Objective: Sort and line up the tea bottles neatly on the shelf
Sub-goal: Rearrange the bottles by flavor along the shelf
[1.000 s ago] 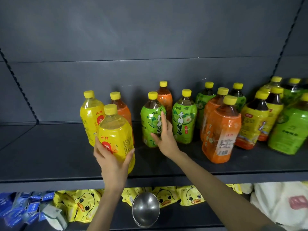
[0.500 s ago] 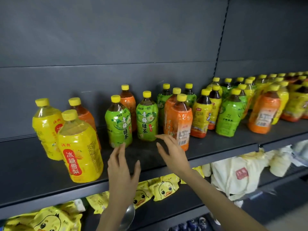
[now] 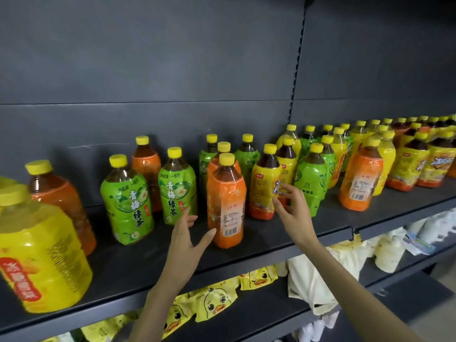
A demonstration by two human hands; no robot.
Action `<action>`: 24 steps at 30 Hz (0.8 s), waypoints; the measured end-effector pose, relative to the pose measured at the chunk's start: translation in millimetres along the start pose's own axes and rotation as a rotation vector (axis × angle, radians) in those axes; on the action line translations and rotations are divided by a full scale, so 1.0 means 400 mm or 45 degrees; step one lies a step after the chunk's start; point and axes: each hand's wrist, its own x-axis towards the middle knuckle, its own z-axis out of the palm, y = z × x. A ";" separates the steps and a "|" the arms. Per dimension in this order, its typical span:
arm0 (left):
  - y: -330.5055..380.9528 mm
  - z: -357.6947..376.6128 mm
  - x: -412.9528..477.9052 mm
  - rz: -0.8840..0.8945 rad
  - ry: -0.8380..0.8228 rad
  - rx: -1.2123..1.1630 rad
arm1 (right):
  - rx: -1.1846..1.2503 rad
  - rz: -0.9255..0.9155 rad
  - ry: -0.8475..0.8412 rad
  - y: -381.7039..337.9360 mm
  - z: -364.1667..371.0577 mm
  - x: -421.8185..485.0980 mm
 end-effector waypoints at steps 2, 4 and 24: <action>0.013 0.025 0.020 0.004 -0.045 0.001 | -0.004 0.055 -0.089 0.027 -0.018 0.051; 0.021 0.035 0.037 0.004 -0.090 -0.009 | 0.023 0.105 -0.192 0.036 -0.026 0.092; 0.055 0.191 0.097 -0.268 0.281 -0.026 | 0.132 0.014 -0.374 0.096 0.006 0.200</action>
